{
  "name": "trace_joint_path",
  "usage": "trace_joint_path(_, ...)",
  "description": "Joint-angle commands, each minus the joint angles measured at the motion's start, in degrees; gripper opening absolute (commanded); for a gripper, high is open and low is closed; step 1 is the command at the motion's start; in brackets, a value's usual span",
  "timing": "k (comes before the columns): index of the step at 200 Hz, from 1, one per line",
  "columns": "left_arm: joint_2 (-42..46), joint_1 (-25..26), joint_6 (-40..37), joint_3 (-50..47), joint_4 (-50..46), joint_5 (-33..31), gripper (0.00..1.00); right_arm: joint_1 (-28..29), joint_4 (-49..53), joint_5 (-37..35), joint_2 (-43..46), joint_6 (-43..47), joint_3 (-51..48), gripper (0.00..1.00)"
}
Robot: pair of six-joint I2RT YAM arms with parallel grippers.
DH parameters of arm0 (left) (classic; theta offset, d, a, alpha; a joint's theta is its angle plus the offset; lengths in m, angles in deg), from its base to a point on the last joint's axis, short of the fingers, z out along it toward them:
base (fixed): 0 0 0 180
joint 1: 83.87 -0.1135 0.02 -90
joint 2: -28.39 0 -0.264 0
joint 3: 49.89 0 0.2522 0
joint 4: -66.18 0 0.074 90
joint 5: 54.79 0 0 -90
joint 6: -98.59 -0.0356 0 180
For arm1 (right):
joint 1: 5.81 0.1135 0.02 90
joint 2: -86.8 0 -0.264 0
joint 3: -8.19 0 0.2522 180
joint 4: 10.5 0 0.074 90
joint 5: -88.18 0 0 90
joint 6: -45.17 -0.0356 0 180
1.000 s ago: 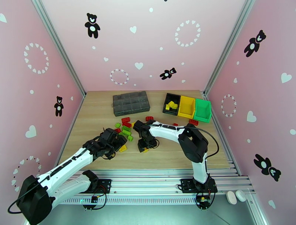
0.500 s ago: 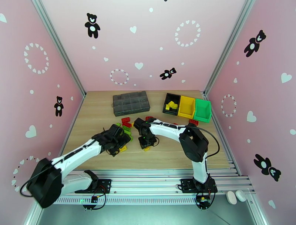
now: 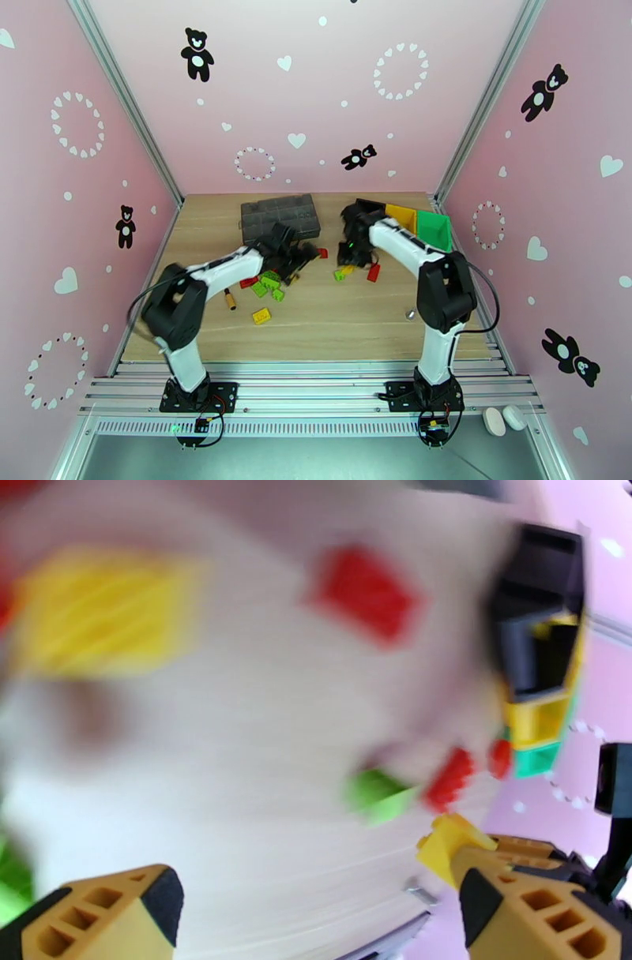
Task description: Sort the legos into containers by color
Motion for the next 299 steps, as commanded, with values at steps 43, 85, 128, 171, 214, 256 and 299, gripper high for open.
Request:
trace_joint_path(43,-19.37,-0.23,-4.99,34.81,-8.03,11.06,0.99,-9.95,4.96,3.31,-14.34,-2.77,24.63,0.32)
trace_joint_path(85,-23.45,-0.57,-7.38,42.3,-12.98,12.3,0.99,-11.22,6.7,3.59,-18.75,-3.49,31.57,0.52)
trace_joint_path(128,-19.73,-0.79,-8.89,36.72,-12.97,9.47,0.98,-11.25,6.1,2.96,-14.09,-2.67,25.71,0.54)
trace_joint_path(171,-12.16,-0.49,-9.74,24.75,-12.44,3.62,0.98,-11.08,2.61,2.0,-4.25,-1.81,10.63,0.56)
trace_joint_path(214,-4.88,0.29,-8.6,11.9,-10.47,-0.36,0.98,-11.09,-1.15,0.38,3.39,-2.39,-5.57,0.59)
trace_joint_path(256,-0.13,2.94,-8.59,3.86,-10.01,-3.13,0.98,-11.01,-3.76,-0.38,3.99,-2.74,-14.13,0.58)
trace_joint_path(299,4.52,4.54,-6.98,-3.48,-7.51,-4.7,0.98,-10.88,-5.36,-1.53,0.81,-2.62,-15.38,0.57)
